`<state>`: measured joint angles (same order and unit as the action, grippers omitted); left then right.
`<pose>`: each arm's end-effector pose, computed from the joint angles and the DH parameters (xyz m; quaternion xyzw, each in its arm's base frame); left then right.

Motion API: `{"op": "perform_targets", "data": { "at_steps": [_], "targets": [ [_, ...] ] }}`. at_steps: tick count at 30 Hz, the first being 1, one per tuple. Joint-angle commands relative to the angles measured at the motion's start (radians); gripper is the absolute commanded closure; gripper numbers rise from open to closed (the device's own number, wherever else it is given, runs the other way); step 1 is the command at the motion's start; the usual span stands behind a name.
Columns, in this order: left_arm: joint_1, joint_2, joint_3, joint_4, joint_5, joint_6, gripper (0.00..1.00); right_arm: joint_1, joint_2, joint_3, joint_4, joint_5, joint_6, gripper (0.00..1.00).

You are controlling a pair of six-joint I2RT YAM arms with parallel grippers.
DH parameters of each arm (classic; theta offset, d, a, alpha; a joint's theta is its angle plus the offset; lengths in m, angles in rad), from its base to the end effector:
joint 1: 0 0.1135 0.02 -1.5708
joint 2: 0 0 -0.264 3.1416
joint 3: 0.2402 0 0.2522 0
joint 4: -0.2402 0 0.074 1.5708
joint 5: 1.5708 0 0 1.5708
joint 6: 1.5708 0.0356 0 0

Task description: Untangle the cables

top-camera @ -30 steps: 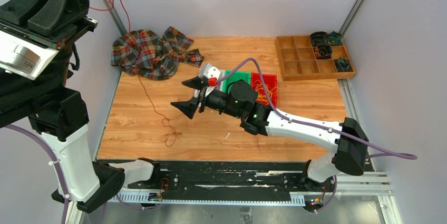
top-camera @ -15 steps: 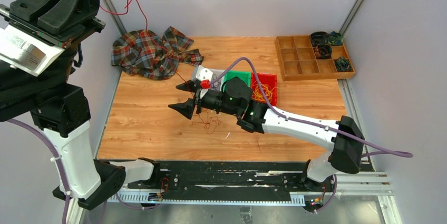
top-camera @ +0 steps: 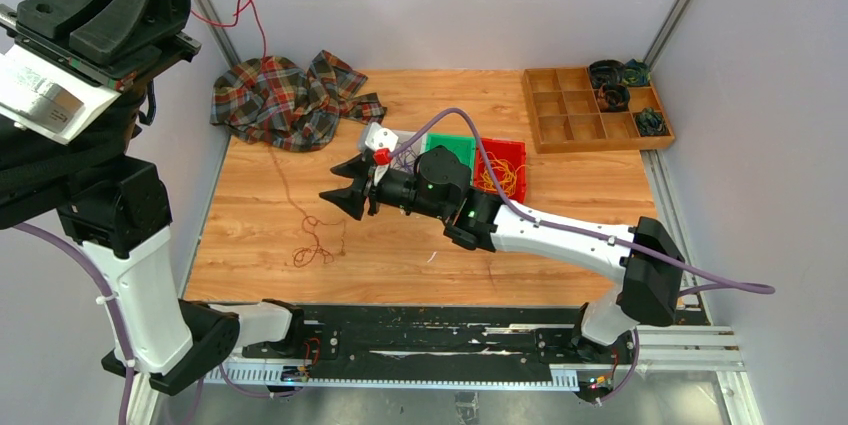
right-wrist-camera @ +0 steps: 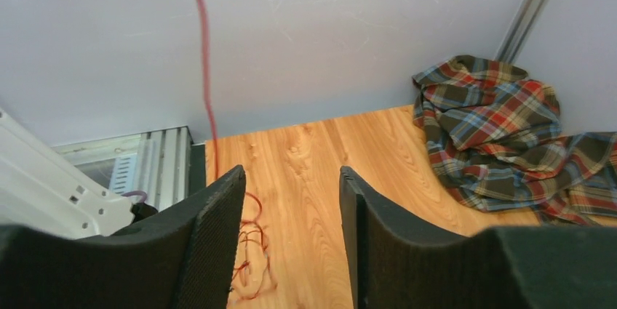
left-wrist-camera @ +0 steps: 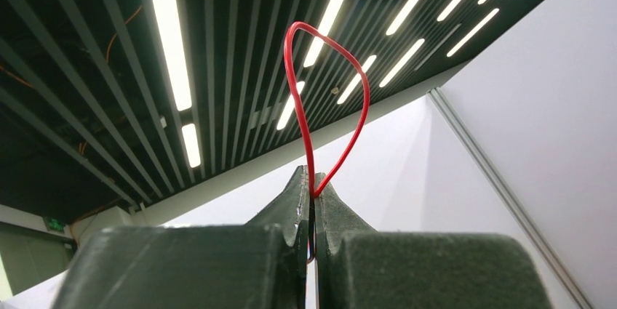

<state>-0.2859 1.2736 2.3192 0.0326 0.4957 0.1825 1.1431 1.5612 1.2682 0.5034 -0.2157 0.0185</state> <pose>0.0561 -0.0341 0.7007 0.2863 0.1747 -0.1083 0.9358 0.1489 0.3450 0.3869 -0.4042 0.4844 0.4807 0.6090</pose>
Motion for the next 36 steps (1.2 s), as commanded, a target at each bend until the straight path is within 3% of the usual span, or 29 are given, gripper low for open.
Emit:
{"op": "perform_targets", "data": {
  "at_steps": [1, 9, 16, 21, 26, 36],
  "targets": [
    [-0.005, 0.0, 0.013, 0.006, 0.005, -0.002, 1.0, -0.003, 0.004, 0.01, 0.045, -0.056, 0.041, 0.45],
    [-0.005, -0.008, -0.004, 0.006, 0.007, 0.011, 0.99, 0.024, -0.021, 0.003, 0.058, -0.142, 0.066, 0.25],
    [-0.006, -0.003, 0.009, 0.007, 0.007, 0.01, 0.99, 0.028, 0.019, 0.045, -0.014, -0.13, 0.045, 0.23],
    [-0.005, -0.002, 0.017, 0.007, 0.01, 0.006, 1.0, -0.012, 0.043, 0.045, -0.033, -0.108, 0.1, 0.43],
    [-0.006, 0.009, 0.033, 0.006, 0.017, -0.008, 1.0, -0.044, 0.047, -0.034, 0.007, -0.098, 0.148, 0.52],
    [-0.005, 0.046, 0.109, 0.007, 0.013, -0.015, 0.99, -0.048, 0.118, -0.177, 0.056, -0.02, 0.164, 0.81]
  ]
}}
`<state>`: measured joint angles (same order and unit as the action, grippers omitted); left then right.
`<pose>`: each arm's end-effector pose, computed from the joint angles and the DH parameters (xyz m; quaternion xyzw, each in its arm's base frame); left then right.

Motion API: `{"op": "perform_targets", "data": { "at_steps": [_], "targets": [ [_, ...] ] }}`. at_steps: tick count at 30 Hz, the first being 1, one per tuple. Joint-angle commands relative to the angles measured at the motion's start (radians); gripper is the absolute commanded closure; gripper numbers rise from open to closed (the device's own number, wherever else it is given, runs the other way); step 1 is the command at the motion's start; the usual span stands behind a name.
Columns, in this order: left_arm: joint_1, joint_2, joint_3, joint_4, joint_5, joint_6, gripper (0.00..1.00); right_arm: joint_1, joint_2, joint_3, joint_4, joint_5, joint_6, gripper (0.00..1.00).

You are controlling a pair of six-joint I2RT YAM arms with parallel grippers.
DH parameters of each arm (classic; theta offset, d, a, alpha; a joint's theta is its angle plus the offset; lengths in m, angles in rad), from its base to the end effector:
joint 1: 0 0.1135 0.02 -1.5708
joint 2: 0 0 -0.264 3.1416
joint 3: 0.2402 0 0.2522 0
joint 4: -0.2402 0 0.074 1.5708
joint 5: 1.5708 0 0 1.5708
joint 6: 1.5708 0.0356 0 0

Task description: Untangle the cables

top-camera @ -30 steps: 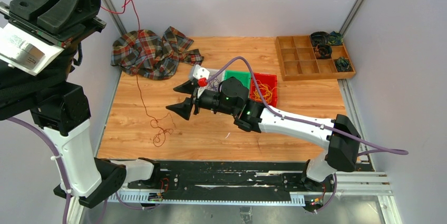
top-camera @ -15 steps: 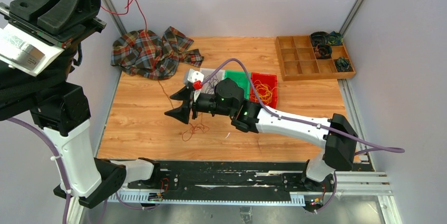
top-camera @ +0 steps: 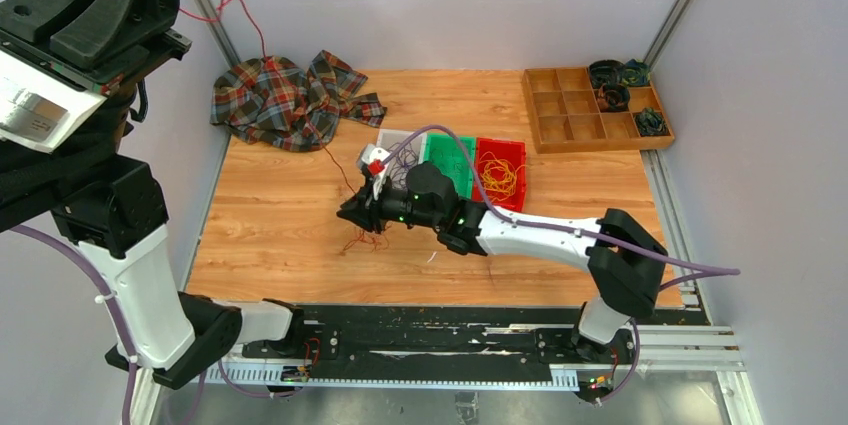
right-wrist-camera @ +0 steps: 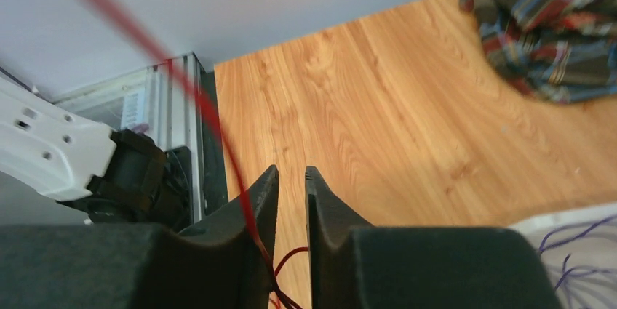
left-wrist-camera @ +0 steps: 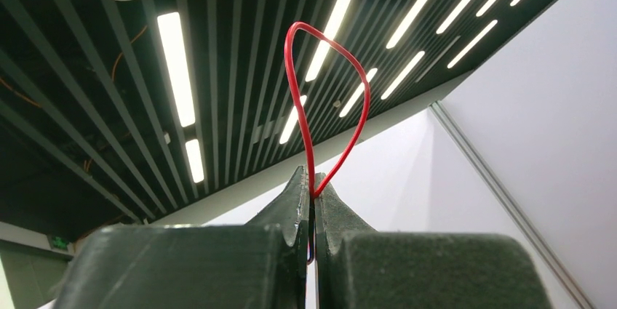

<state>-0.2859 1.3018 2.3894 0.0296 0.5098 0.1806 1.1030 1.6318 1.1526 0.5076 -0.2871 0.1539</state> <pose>0.0494 -0.0326 0.7072 0.2893 0.1549 -0.1062 0.9386 0.1665 0.3520 0.3204 -0.4065 0.5667 0.4979 0.5155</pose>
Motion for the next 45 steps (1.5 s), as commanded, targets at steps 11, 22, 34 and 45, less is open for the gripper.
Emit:
{"op": "perform_targets", "data": {
  "at_steps": [11, 22, 34, 45],
  "targets": [
    [-0.005, 0.056, 0.122, 0.075, -0.084, 0.041, 0.99, -0.006, 0.184, -0.211, 0.17, 0.181, 0.129, 0.84],
    [-0.005, 0.015, -0.031, 0.112, -0.048, 0.121, 1.0, -0.01, 0.142, -0.286, 0.208, 0.305, 0.171, 0.63],
    [-0.006, -0.021, -0.165, 0.084, 0.019, 0.169, 1.0, 0.142, 0.096, -0.264, -0.069, 0.254, 0.039, 0.25],
    [-0.006, -0.05, -0.2, 0.084, 0.032, 0.155, 0.99, 0.177, 0.305, -0.055, -0.288, 0.415, -0.018, 0.41]
  ]
}}
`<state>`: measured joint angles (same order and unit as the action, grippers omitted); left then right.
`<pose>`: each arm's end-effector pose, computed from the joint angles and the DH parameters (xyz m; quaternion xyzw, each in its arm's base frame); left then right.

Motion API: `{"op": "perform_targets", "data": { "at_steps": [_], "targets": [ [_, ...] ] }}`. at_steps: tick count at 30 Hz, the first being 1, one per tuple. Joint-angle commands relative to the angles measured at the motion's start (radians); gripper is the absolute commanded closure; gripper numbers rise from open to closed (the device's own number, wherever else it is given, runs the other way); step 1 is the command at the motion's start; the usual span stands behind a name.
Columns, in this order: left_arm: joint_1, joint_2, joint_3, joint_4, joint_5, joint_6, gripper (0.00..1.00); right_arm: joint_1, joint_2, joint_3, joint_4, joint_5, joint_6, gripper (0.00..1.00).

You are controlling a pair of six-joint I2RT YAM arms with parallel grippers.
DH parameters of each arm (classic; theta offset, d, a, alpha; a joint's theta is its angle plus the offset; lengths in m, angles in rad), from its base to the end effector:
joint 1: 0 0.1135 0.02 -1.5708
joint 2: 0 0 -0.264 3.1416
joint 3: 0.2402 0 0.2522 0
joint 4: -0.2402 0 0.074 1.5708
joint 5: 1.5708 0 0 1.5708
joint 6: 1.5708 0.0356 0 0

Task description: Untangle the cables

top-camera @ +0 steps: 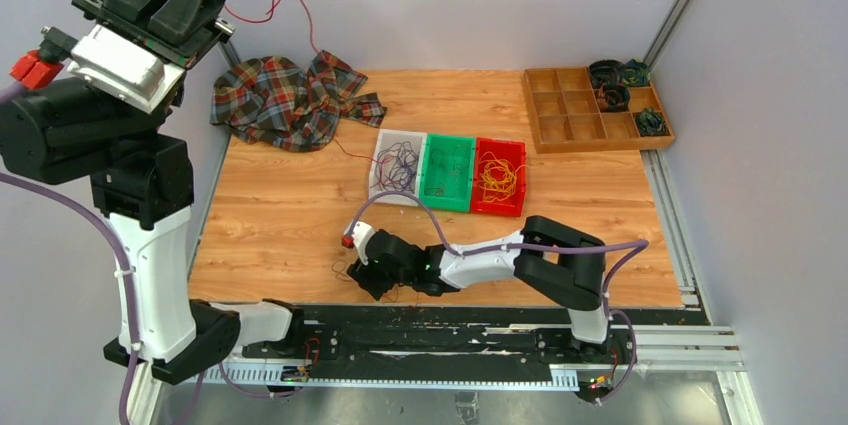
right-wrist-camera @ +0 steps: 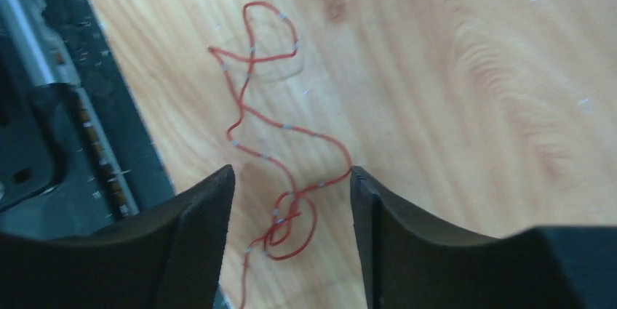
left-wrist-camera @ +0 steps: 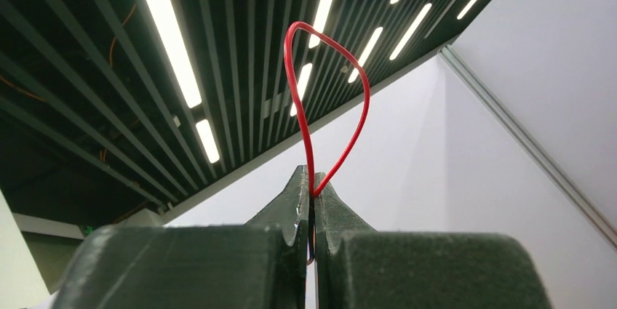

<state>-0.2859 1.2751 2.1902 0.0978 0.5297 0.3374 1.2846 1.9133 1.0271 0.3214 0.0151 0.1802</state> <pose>0.0912 -0.0455 0.6856 0.3210 0.1758 -0.0482 0.9294 0.1142 0.3861 0.1517 -0.4565 0.7478 0.3174 0.3629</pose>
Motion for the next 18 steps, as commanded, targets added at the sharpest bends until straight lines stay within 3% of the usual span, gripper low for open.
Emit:
{"op": "perform_targets", "data": {
  "at_steps": [1, 4, 7, 18],
  "targets": [
    [-0.006, -0.028, -0.005, 0.016, 0.016, -0.004, 0.99, -0.006, 0.028, 0.078, -0.11, 0.129, -0.053, 0.46],
    [-0.006, -0.038, -0.015, 0.016, 0.021, -0.004, 1.0, -0.013, 0.024, 0.085, -0.123, 0.153, -0.076, 0.66],
    [-0.006, -0.043, -0.022, 0.017, 0.014, 0.004, 1.0, -0.047, -0.03, 0.067, -0.128, 0.152, -0.06, 0.97],
    [-0.006, -0.121, -0.136, -0.034, -0.011, 0.057, 0.99, -0.331, -0.429, 0.022, -0.087, 0.092, 0.002, 0.99]
  ]
}}
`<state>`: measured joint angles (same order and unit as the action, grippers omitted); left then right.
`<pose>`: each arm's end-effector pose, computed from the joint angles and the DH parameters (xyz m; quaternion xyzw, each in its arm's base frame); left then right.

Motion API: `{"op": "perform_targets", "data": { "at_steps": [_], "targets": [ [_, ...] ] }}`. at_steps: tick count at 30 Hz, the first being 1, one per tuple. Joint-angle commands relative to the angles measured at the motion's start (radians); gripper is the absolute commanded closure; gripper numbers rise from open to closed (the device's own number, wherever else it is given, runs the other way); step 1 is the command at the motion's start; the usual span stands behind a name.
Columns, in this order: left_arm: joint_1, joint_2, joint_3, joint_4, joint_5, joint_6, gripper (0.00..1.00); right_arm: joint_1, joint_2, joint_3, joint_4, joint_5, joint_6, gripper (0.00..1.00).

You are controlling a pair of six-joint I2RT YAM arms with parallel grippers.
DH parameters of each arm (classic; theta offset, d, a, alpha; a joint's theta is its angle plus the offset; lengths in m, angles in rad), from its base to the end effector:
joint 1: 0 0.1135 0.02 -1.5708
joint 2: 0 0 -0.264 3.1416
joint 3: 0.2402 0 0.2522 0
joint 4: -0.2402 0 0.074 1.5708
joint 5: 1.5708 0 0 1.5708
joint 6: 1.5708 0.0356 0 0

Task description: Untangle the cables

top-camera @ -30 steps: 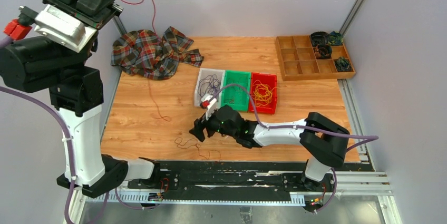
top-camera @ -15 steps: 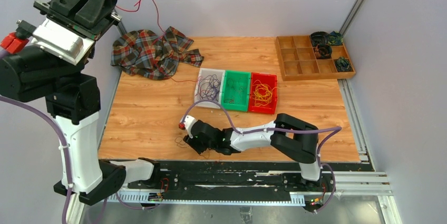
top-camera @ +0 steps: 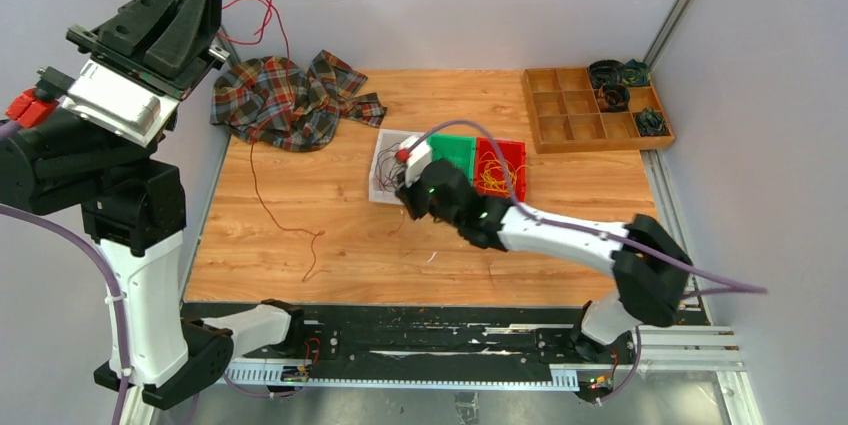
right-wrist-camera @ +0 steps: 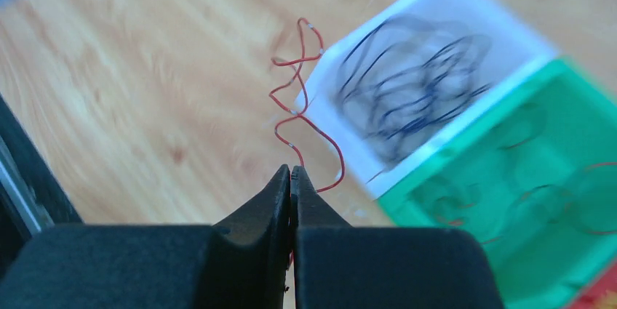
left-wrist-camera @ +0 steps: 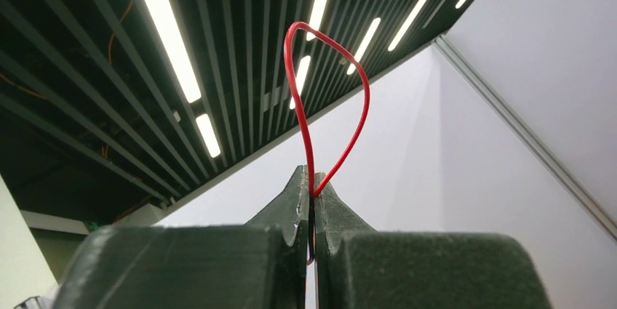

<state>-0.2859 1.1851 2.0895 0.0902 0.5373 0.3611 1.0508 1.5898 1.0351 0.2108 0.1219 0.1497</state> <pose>0.0735 -0.0406 0.6754 0.3284 0.1788 -0.0406 0.9266 0.1865 0.3170 0.2626 -0.3238 0.7500 0.2835 0.5023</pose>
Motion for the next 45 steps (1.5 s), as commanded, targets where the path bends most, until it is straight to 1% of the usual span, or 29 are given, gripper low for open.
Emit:
{"op": "perform_targets", "data": {
  "at_steps": [1, 5, 10, 14, 22, 26, 30, 36, 38, 41, 45],
  "targets": [
    [-0.006, -0.04, -0.045, -0.038, -0.018, 0.037, 0.99, -0.126, -0.125, 0.019, 0.034, -0.019, 0.033, 0.99],
    [-0.006, -0.074, -0.1, -0.071, -0.004, 0.041, 0.99, -0.223, -0.164, 0.05, 0.067, 0.006, 0.007, 0.99],
    [-0.005, -0.094, -0.126, -0.104, 0.016, 0.032, 1.0, -0.291, -0.154, 0.07, 0.108, 0.063, -0.056, 0.99],
    [-0.006, -0.098, -0.122, -0.132, 0.032, 0.03, 0.99, -0.324, -0.106, 0.067, 0.171, 0.139, -0.082, 0.99],
    [-0.005, -0.102, -0.124, -0.153, 0.043, 0.013, 0.99, -0.361, 0.001, 0.063, 0.311, 0.242, -0.015, 0.99],
    [-0.005, -0.102, -0.126, -0.159, 0.046, 0.008, 0.99, -0.365, 0.064, 0.053, 0.363, 0.268, -0.011, 0.99],
    [-0.005, -0.104, -0.13, -0.161, 0.047, 0.019, 1.0, -0.366, 0.093, 0.015, 0.36, 0.274, 0.018, 0.99],
    [-0.005, -0.103, -0.139, -0.141, 0.053, 0.012, 0.99, -0.361, 0.087, -0.075, 0.312, 0.317, 0.087, 0.99],
    [-0.006, -0.104, -0.142, -0.136, 0.055, 0.008, 1.0, -0.357, 0.093, -0.095, 0.293, 0.357, 0.1, 0.99],
    [-0.006, -0.106, -0.144, -0.135, 0.055, 0.009, 1.0, -0.352, 0.118, -0.088, 0.243, 0.346, 0.12, 0.99],
    [-0.006, -0.102, -0.133, -0.138, 0.055, 0.009, 0.99, -0.344, 0.174, -0.032, 0.128, 0.357, 0.148, 0.99]
  ]
}}
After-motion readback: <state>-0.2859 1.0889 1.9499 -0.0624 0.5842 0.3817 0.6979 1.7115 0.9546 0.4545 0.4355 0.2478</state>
